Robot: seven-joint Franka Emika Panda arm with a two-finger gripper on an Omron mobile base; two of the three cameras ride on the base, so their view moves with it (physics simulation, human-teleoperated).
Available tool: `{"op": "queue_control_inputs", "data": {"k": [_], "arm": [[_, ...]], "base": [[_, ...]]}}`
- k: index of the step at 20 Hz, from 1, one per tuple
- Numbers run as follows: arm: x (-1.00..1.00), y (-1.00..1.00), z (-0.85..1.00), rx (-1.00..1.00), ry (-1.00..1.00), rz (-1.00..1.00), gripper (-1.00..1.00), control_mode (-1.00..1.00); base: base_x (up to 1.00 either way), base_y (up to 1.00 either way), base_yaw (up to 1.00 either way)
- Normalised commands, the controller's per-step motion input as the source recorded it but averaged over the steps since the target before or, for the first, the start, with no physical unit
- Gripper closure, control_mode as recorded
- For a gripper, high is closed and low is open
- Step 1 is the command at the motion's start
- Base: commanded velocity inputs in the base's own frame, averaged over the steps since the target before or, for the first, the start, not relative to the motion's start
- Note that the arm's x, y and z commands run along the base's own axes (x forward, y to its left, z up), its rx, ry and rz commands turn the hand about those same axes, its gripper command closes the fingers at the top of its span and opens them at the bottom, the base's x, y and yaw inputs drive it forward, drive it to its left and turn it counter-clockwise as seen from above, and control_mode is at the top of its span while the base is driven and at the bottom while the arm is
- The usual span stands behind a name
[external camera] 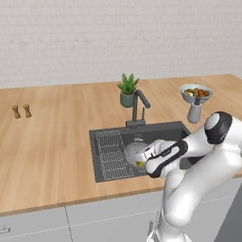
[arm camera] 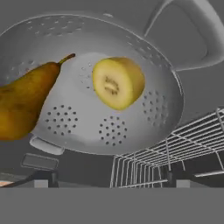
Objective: Put the colander in the sink, put the pear, kiwi in the colander, and turn on the sink faucet and pour water over the colander.
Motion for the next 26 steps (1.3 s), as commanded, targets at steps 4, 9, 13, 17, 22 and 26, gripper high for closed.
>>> {"op": "queue_control_inputs", "data": {"k": [4, 9, 13, 17, 22, 26], "arm": [[0.00, -0.59, 1.00, 0.01, -0.30, 0.15, -1.00, -1.00], [-0.01, -0.52, 0.81, 0.00, -0.15, 0.08, -1.00, -1.00], [0.00, -0.49, 0.54, 0.00, 0.00, 0.03, -1.00, -1.00], [0.00, -0.69, 0.36, 0.00, 0.00, 0.02, -1.00, -1.00], [0.03, -0.93, 0.35, 0.03, -0.01, 0.04, -1.00, -1.00], [0.00, -0.97, 0.54, 0.08, 0.06, 0.03, -1.00, -1.00]], "base": [[0.00, 0.00, 0.00], [0.00, 0.00, 0.00], [0.00, 0.00, 0.00], [0.00, 0.00, 0.00], [0.00, 0.00, 0.00], [0.00, 0.00, 0.00]]}}
